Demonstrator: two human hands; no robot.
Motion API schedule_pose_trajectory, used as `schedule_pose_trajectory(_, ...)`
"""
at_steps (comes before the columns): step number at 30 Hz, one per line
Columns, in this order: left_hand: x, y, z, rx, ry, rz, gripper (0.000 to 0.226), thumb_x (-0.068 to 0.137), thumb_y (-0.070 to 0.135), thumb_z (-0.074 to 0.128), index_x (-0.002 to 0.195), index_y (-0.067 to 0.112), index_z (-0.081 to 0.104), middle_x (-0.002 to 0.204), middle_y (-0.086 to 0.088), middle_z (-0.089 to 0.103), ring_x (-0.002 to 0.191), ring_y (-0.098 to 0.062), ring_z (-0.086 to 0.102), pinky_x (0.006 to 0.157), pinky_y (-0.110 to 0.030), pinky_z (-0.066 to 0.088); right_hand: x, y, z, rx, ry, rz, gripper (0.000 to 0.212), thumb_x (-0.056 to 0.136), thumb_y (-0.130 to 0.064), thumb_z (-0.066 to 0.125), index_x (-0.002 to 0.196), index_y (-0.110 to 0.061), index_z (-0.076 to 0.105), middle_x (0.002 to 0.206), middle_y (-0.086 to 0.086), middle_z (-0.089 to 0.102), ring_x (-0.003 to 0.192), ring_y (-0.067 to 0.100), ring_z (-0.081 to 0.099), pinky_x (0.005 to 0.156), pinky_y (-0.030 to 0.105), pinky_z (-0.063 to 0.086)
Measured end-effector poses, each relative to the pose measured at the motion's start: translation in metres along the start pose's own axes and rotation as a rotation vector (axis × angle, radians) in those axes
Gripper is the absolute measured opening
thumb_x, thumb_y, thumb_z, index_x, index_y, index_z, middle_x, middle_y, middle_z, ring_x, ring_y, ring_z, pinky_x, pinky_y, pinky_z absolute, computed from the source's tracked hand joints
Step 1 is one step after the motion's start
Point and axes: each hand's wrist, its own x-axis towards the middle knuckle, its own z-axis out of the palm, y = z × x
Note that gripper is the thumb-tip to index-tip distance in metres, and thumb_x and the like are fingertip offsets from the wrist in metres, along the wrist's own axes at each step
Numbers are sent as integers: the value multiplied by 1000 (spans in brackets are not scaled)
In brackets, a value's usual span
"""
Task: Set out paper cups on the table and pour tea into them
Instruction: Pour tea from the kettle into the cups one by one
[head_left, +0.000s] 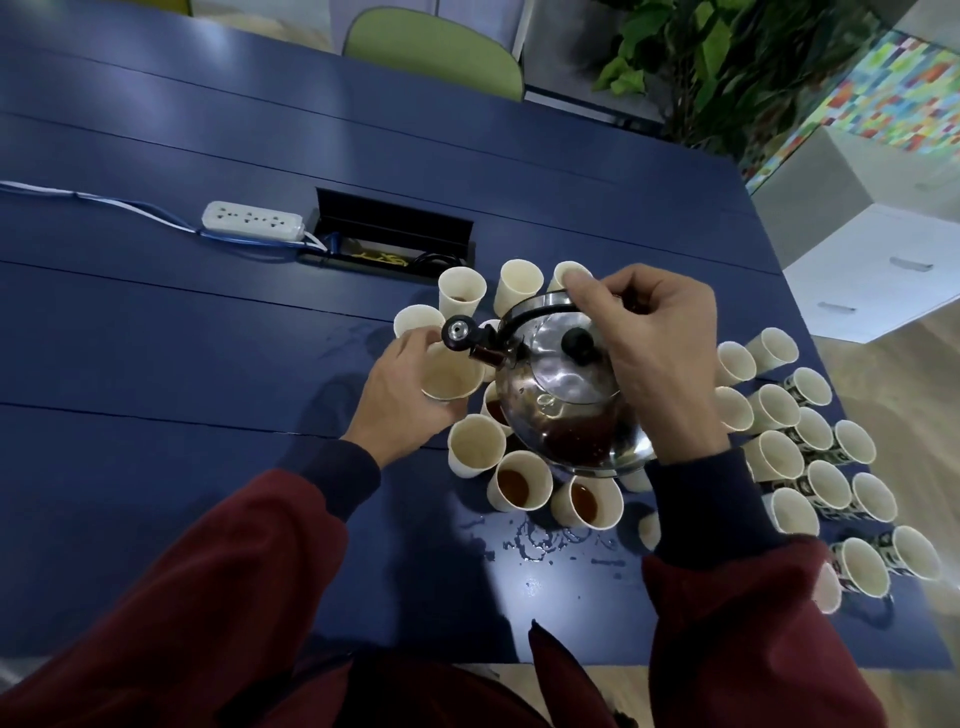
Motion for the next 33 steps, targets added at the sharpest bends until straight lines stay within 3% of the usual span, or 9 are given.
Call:
schedule_pose_trajectory(4, -12, -2, -2, 30, 6, 15, 59, 64, 33, 85, 116, 22, 58, 110, 10, 61, 104, -15, 56, 86, -39, 50, -1, -5, 11, -127, -23, -80, 33, 82, -33, 80, 62, -10, 67, 50, -10, 54, 52, 3, 48, 58, 18, 39)
schedule_pose_trajectory(7, -16, -4, -5, 62, 25, 30, 62, 64, 37, 87, 117, 22, 58, 109, 10, 60, 102, -15, 55, 85, -42, 49, -1, -8, 16, -183, -66, -128, 29, 81, -37, 78, 65, -14, 70, 56, -2, 64, 59, 17, 62, 62, 37, 52)
schedule_pose_trajectory(9, -18, -6, -7, 76, 25, 28, 65, 64, 37, 88, 120, 22, 58, 113, 8, 60, 104, -16, 54, 87, -42, 48, -2, -11, 20, -221, -89, -170, 28, 81, -39, 77, 66, -16, 71, 58, 0, 66, 62, 21, 65, 65, 42, 54)
schedule_pose_trajectory(15, -21, -8, -10, 116, 27, 10, 70, 63, 42, 82, 124, 21, 57, 120, 3, 59, 106, -20, 53, 87, -43, 45, -4, -18, 25, -325, -131, -246, 28, 83, -40, 75, 65, -19, 70, 55, -6, 62, 57, 13, 60, 58, 33, 50)
schedule_pose_trajectory(23, -25, -12, -13, 126, 0, -12, 74, 64, 49, 78, 129, 24, 55, 122, 3, 58, 108, -20, 52, 88, -49, 48, -5, -24, 27, -346, -144, -263, 27, 85, -40, 74, 69, -19, 72, 59, -7, 65, 60, 13, 62, 61, 38, 52)
schedule_pose_trajectory(33, -23, -17, -14, 132, 1, -9, 72, 65, 40, 85, 128, 21, 56, 123, 1, 59, 109, -21, 53, 88, -47, 49, -5, -27, 30, -371, -152, -284, 27, 86, -41, 73, 69, -19, 72, 59, -8, 64, 60, 12, 61, 58, 33, 50)
